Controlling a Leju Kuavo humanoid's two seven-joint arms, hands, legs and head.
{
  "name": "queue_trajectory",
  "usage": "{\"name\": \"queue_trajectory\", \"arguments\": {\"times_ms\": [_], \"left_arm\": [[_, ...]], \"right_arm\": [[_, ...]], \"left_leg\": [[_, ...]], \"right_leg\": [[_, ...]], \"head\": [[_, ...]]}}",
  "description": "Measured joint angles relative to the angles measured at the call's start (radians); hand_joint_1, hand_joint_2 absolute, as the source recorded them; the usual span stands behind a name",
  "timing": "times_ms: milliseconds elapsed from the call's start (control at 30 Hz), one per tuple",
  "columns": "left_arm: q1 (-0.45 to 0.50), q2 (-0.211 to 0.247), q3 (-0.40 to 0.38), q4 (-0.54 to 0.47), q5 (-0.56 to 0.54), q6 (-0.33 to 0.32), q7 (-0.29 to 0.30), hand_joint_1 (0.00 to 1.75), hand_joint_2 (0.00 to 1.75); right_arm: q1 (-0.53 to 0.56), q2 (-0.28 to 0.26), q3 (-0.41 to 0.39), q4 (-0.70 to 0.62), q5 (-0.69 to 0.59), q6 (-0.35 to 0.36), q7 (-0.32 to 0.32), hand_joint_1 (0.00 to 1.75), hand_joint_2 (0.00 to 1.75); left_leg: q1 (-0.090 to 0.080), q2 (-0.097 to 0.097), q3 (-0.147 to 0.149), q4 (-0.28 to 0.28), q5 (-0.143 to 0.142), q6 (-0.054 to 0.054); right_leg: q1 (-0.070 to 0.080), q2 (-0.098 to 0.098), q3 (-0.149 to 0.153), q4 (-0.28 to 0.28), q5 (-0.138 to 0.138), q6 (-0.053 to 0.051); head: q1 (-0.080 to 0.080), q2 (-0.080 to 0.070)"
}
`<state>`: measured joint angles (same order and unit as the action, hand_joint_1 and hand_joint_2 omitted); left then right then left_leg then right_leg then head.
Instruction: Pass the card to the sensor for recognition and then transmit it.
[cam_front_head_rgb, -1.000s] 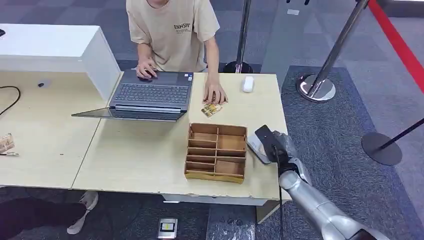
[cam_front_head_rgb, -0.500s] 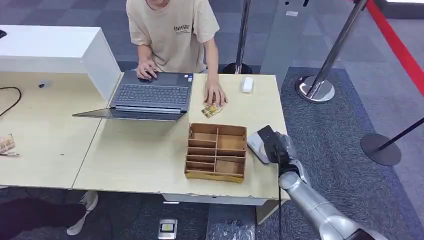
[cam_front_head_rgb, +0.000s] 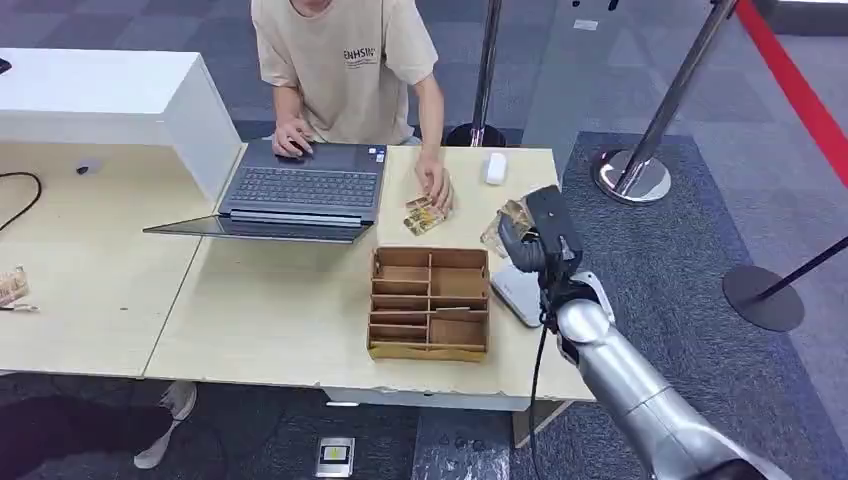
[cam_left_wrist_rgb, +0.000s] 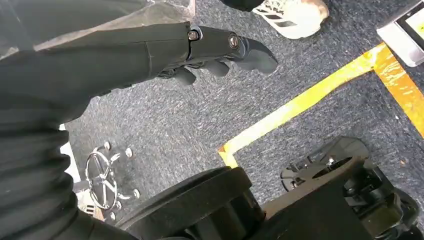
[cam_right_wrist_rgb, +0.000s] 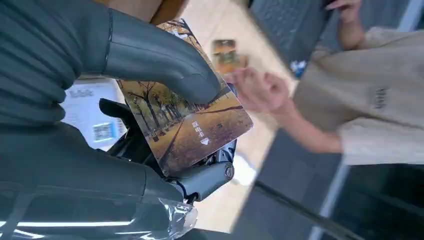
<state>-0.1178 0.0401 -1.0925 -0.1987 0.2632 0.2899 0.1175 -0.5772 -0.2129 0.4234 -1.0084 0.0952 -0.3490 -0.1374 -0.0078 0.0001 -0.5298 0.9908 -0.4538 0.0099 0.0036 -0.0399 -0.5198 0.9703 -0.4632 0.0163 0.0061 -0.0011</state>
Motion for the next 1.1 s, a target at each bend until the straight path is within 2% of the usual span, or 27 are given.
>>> {"name": "queue_trajectory", "arguments": {"times_ms": [100, 167, 300, 367, 567, 600, 667, 700, 800, 900, 1000, 1033, 1067, 1100], "left_arm": [[0.0, 0.0, 0.0, 0.0, -0.003, 0.0, 0.0, 0.0, 1.75], [0.0, 0.0, 0.0, 0.0, -0.005, 0.0, 0.0, 0.0, 1.75], [-0.007, 0.0, 0.0, 0.0, -0.021, -0.008, 0.011, 0.0, 1.75], [-0.011, 0.0, 0.0, 0.0, -0.023, -0.01, 0.014, 0.0, 1.75], [-0.012, 0.0, 0.0, 0.0, -0.027, -0.012, 0.015, 0.0, 1.75], [-0.013, 0.0, 0.0, 0.0, -0.029, -0.012, 0.014, 0.0, 1.75], [-0.018, -0.001, 0.0, 0.0, -0.036, -0.015, 0.015, 0.0, 1.75], [-0.024, -0.002, -0.001, 0.0, -0.041, -0.018, 0.018, 0.0, 1.75], [-0.045, -0.012, -0.001, 0.0, -0.054, -0.019, 0.031, 0.0, 1.75], [-0.058, -0.021, -0.001, -0.001, -0.055, -0.019, 0.032, 0.0, 1.75], [-0.067, -0.029, -0.001, -0.001, -0.054, -0.019, 0.031, 0.0, 1.75], [-0.069, -0.032, -0.001, -0.001, -0.054, -0.019, 0.03, 0.0, 1.75], [-0.069, -0.033, -0.001, -0.001, -0.054, -0.019, 0.03, 0.0, 1.75], [-0.069, -0.035, -0.001, -0.001, -0.054, -0.019, 0.03, 0.0, 1.75]], "right_arm": [[0.003, -0.002, 0.01, -0.132, 0.234, -0.049, 0.074, 1.75, 1.75], [0.001, 0.0, 0.022, -0.189, 0.332, -0.056, 0.106, 1.75, 1.75], [-0.027, 0.003, 0.082, -0.26, 0.639, -0.059, 0.183, 1.75, 1.75], [-0.041, 0.009, 0.103, -0.273, 0.682, -0.06, 0.196, 1.75, 1.75], [-0.056, 0.012, 0.149, -0.302, 0.707, -0.061, 0.202, 1.75, 1.75], [-0.061, 0.012, 0.157, -0.302, 0.727, -0.054, 0.2, 1.75, 1.75], [-0.087, 0.016, 0.186, -0.295, 0.864, -0.031, 0.207, 1.75, 1.75], [-0.108, 0.022, 0.214, -0.281, 0.982, -0.027, 0.213, 1.75, 1.75], [-0.174, 0.05, 0.278, -0.207, 1.216, -0.045, 0.215, 1.75, 1.75], [-0.216, 0.07, 0.335, -0.125, 1.314, -0.075, 0.211, 1.75, 1.75], [-0.259, 0.095, 0.384, -0.011, 1.314, -0.112, 0.205, 1.75, 1.75], [-0.265, 0.099, 0.393, 0.011, 1.314, -0.121, 0.205, 1.12, 1.75], [-0.27, 0.103, 0.402, 0.033, 1.314, -0.128, 0.206, 0.09, 1.75], [-0.275, 0.107, 0.411, 0.054, 1.321, -0.141, 0.212, 0.0, 1.75]], "left_leg": [[0.0, 0.0, -0.001, 0.0, 0.0, 0.0], [0.0, 0.0, -0.001, 0.0, 0.0, 0.0], [0.0, 0.0, -0.001, 0.0, 0.0, 0.0], [0.0, 0.0, -0.001, 0.0, 0.001, 0.0], [0.0, 0.0, -0.001, 0.0, 0.0, 0.0], [0.0, 0.0, -0.001, 0.0, 0.0, 0.0], [0.0, 0.0, -0.003, 0.0, 0.0, 0.0], [0.0, 0.0, -0.003, 0.0, 0.001, 0.0], [0.0, -0.001, -0.003, 0.0, 0.001, -0.001], [0.001, -0.001, -0.003, 0.0, 0.001, -0.001], [0.001, -0.001, -0.003, 0.0, 0.001, -0.001], [0.001, -0.001, -0.003, 0.0, 0.001, -0.001], [0.001, -0.002, -0.003, 0.0, 0.001, -0.001], [0.0, -0.002, -0.003, 0.0, 0.001, -0.001]], "right_leg": [[0.0, 0.0, 0.0, 0.0, 0.0, 0.0], [0.0, 0.0, 0.0, 0.0, 0.0, 0.0], [0.0, 0.0, 0.0, 0.0, 0.0, 0.0], [0.0, 0.0, 0.0, 0.0, 0.0, 0.0], [0.0, 0.0, 0.0, 0.0, 0.0, 0.0], [0.0, 0.0, -0.001, 0.0, 0.0, 0.0], [0.0, 0.0, -0.002, 0.0, 0.0, 0.0], [0.0, 0.0, -0.002, 0.0, 0.0, 0.0], [0.0, -0.001, -0.002, 0.001, 0.0, 0.0], [0.001, -0.002, -0.002, 0.001, 0.0, 0.0], [0.0, -0.001, -0.002, 0.001, 0.0, 0.0], [0.0, -0.002, -0.002, 0.001, 0.0, 0.0], [0.0, -0.002, -0.002, 0.001, 0.0, 0.0], [0.0, -0.002, -0.002, 0.001, 0.0, 0.0]], "head": [[0.0, 0.0], [0.0, 0.0], [0.001, 0.0], [0.001, 0.0], [0.0, 0.0], [0.001, 0.0], [0.0, 0.0], [0.0, 0.0], [0.0, 0.0], [0.001, 0.0], [0.0, 0.0], [0.0, 0.0], [0.001, 0.0], [0.0, 0.0]]}}
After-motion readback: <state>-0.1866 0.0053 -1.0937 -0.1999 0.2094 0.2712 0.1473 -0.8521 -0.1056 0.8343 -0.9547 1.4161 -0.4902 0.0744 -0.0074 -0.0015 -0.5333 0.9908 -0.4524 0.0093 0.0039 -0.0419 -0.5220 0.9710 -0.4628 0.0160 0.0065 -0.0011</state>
